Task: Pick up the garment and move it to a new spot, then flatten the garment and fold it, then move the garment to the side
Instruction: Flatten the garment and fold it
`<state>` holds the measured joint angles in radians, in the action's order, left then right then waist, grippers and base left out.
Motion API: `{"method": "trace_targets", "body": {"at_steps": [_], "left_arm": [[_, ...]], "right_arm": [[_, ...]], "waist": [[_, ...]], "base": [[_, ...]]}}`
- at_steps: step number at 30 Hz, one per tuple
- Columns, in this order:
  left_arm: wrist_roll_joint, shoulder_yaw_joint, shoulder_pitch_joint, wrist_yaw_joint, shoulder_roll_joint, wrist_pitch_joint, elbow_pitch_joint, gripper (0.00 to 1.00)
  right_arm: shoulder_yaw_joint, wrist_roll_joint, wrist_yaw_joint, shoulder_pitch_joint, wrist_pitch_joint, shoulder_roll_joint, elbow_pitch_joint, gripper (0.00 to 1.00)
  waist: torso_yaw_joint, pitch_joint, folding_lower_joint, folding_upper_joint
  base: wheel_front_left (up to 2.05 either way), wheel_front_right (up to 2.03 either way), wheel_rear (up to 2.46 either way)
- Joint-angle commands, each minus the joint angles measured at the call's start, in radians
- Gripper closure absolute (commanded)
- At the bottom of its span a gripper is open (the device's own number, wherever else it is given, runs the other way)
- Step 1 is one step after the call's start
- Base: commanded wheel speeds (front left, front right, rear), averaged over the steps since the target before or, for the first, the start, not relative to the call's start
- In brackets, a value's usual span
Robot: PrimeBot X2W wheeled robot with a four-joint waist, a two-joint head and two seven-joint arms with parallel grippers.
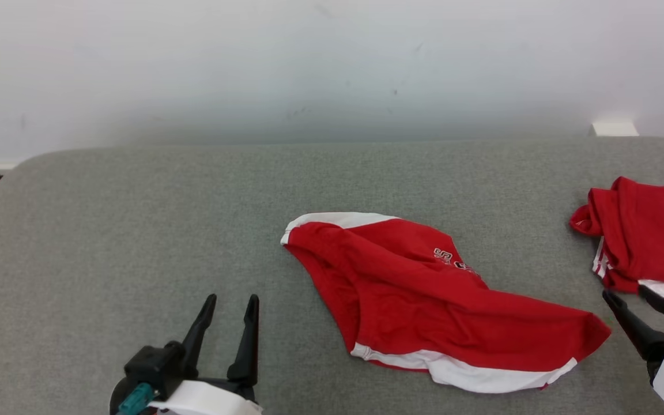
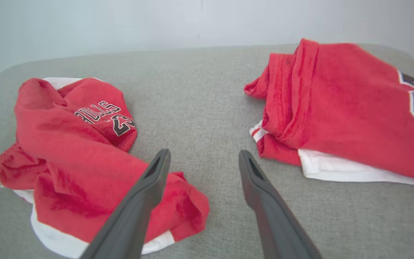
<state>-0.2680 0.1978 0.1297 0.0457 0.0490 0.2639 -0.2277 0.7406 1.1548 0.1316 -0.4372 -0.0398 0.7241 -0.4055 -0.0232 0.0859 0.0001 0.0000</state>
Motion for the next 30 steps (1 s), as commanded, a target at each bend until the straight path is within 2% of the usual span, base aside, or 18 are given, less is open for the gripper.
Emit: {"method": "trace_targets", "body": {"at_steps": [1,4,7,10,16,18,20,23,30], "left_arm": [[-0.007,-0.006,-0.015,-0.003,0.003,0.000,-0.001,0.00],[-0.014,-0.010,-0.023,-0.002,0.003,0.000,0.007,0.00],[-0.020,-0.012,-0.036,-0.005,0.003,0.000,0.011,0.00],[-0.027,-0.010,-0.041,-0.009,0.003,0.000,0.019,0.00],[-0.036,-0.014,-0.057,-0.017,0.003,0.000,0.032,0.00],[-0.039,-0.015,-0.058,-0.018,0.003,0.000,0.035,0.00],[-0.040,-0.016,-0.060,-0.020,0.004,0.000,0.037,0.00],[-0.042,-0.015,-0.060,-0.018,0.003,0.000,0.039,0.00],[-0.046,0.012,-0.048,0.005,0.003,0.000,0.025,0.00]], "right_arm": [[-0.009,-0.018,-0.002,-0.003,0.021,0.003,0.010,0.00],[-0.047,-0.068,-0.002,0.009,0.126,-0.006,0.048,0.00],[-0.096,-0.140,-0.002,0.042,0.241,-0.040,0.082,0.00],[-0.179,-0.220,-0.002,0.084,0.294,-0.095,0.110,0.00],[-0.461,-0.402,-0.002,0.261,0.304,-0.321,0.255,0.00],[-0.521,-0.462,-0.002,0.311,0.304,-0.388,0.308,0.00],[-0.545,-0.511,-0.002,0.351,0.304,-0.438,0.341,0.00],[-0.541,-0.559,-0.002,0.386,0.304,-0.479,0.359,0.00],[-0.534,-0.588,-0.002,0.382,0.305,-0.483,0.354,0.00]], "waist": [[-0.023,-0.030,-0.0001,0.0000],[-0.041,-0.057,-0.0001,0.0000],[-0.052,-0.077,-0.0001,0.0000],[-0.059,-0.087,-0.0001,0.0000],[-0.068,-0.102,-0.0001,0.0000],[-0.069,-0.104,-0.0001,0.0000],[-0.072,-0.106,-0.0001,0.0000],[-0.075,-0.106,-0.0001,0.0000],[-0.079,-0.097,-0.0001,0.0000]], "base": [[0.00,0.00,0.00],[0.00,0.00,0.00],[0.00,0.00,0.00],[0.00,0.00,0.00],[0.00,0.00,0.00],[0.00,0.00,0.00],[0.00,0.00,0.00],[0.00,0.00,0.00],[0.00,0.00,0.00]]}}
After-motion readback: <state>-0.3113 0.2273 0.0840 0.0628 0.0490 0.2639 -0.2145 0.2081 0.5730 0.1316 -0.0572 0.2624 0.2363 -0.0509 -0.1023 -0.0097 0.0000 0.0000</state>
